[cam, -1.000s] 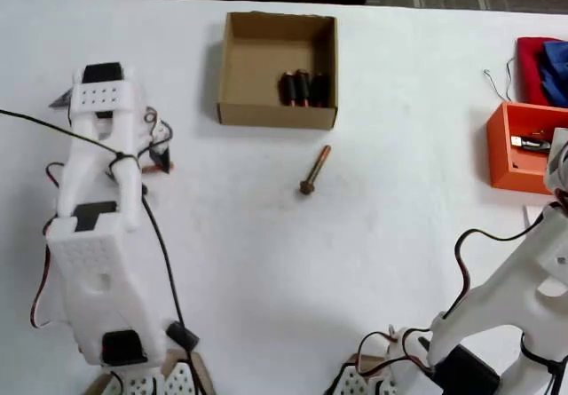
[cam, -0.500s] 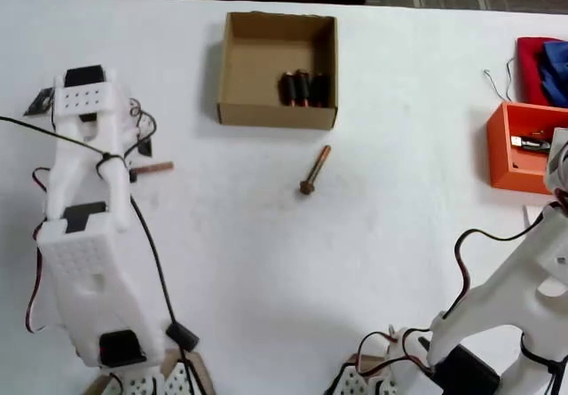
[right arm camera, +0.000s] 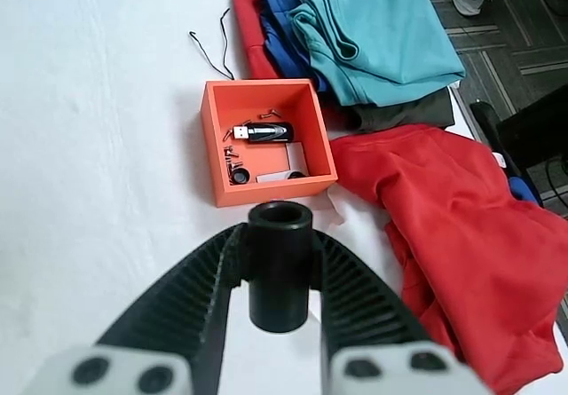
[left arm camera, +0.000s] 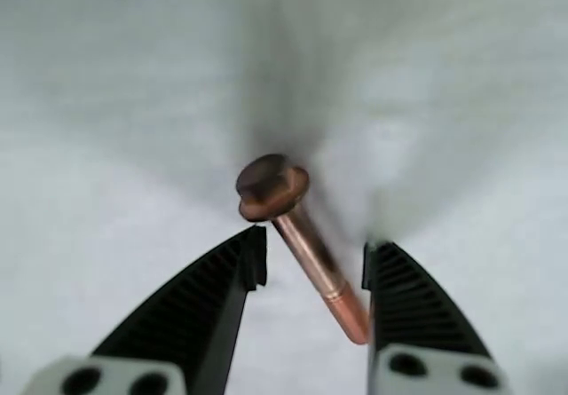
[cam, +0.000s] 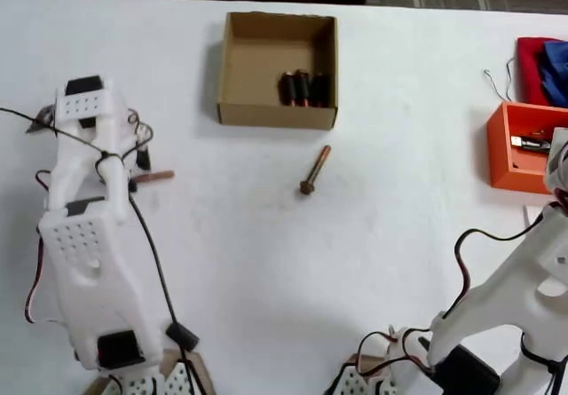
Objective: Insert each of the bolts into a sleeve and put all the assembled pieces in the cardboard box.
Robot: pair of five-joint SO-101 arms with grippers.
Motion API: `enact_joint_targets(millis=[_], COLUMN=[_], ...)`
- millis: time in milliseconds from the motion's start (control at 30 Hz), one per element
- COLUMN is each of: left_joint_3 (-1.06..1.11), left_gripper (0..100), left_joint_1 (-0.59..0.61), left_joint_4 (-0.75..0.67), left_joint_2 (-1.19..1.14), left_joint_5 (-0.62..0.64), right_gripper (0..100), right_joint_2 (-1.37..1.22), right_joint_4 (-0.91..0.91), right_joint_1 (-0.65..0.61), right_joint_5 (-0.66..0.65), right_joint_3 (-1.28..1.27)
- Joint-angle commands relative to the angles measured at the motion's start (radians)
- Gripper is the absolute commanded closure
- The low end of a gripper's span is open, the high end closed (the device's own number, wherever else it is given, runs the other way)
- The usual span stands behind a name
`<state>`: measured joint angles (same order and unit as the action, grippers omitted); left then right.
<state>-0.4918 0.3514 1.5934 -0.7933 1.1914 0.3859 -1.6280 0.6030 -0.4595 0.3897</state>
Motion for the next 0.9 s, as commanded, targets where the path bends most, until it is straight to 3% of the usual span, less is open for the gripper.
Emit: enact_joint_targets(millis=[0, 100, 233, 367, 500, 600, 733, 867], left_joint_3=[-0.024, -0.024, -0.038, -0.166, -0.315, -0.378, -0.420, -0.418], left_gripper=[79, 79, 79, 90, 91, 97, 97, 97], left_joint_1=[0.025, 0.018, 0.000, -0.017, -0.058, -0.084, -0.110, -0.129], left_joint_4=[-0.012, -0.020, -0.040, -0.044, -0.049, -0.049, -0.044, -0.017], left_joint_2=[-0.051, -0.083, -0.089, -0.098, -0.100, -0.100, -0.100, -0.101], left_joint_5=[0.000, -0.017, -0.132, -0.370, -0.692, -0.790, -0.867, -1.022], right_gripper=[97.8, 97.8, 97.8, 97.8, 97.8, 97.8, 97.8, 97.8], right_joint_2=[0.035, 0.035, 0.035, 0.035, 0.035, 0.035, 0.035, 0.035], right_joint_4=[0.019, 0.021, 0.021, 0.021, 0.021, 0.021, 0.019, 0.019], right_joint_1=[0.002, 0.002, 0.002, 0.002, 0.002, 0.002, 0.002, 0.004], right_joint_5=[-0.008, -0.008, -0.008, -0.008, -0.008, -0.008, -0.008, -0.008], right_joint_3=[0.041, 0.041, 0.041, 0.041, 0.041, 0.041, 0.041, 0.044])
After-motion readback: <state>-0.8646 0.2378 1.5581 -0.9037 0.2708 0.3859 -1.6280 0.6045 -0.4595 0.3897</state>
